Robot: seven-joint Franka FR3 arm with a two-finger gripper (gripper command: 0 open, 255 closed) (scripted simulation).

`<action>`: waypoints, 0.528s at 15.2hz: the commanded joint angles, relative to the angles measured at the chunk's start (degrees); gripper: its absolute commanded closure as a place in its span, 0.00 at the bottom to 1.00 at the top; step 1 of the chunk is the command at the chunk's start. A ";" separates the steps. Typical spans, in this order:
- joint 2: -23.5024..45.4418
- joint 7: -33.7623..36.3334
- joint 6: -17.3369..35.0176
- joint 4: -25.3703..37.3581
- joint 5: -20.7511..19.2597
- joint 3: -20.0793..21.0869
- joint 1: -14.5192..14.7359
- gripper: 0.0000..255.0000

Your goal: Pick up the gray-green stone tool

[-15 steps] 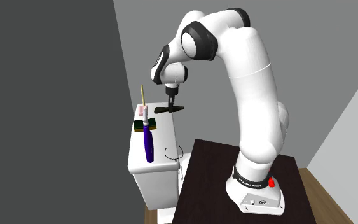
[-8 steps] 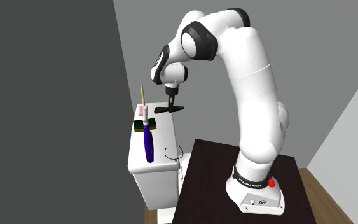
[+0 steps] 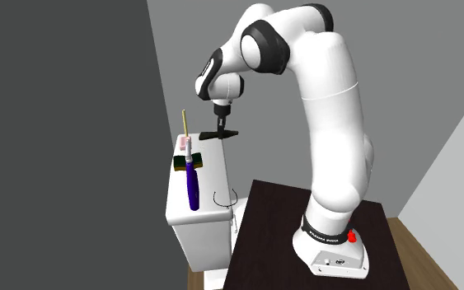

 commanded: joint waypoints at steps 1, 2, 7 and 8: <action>-1.25 0.53 -0.87 -0.25 -0.86 -0.53 0.39 1.00; -1.80 0.85 -1.41 -0.17 -1.30 -0.77 0.56 1.00; -4.42 2.42 -4.23 0.44 -3.42 -1.87 1.36 1.00; -4.50 2.47 -4.31 0.45 -3.49 -1.89 1.38 1.00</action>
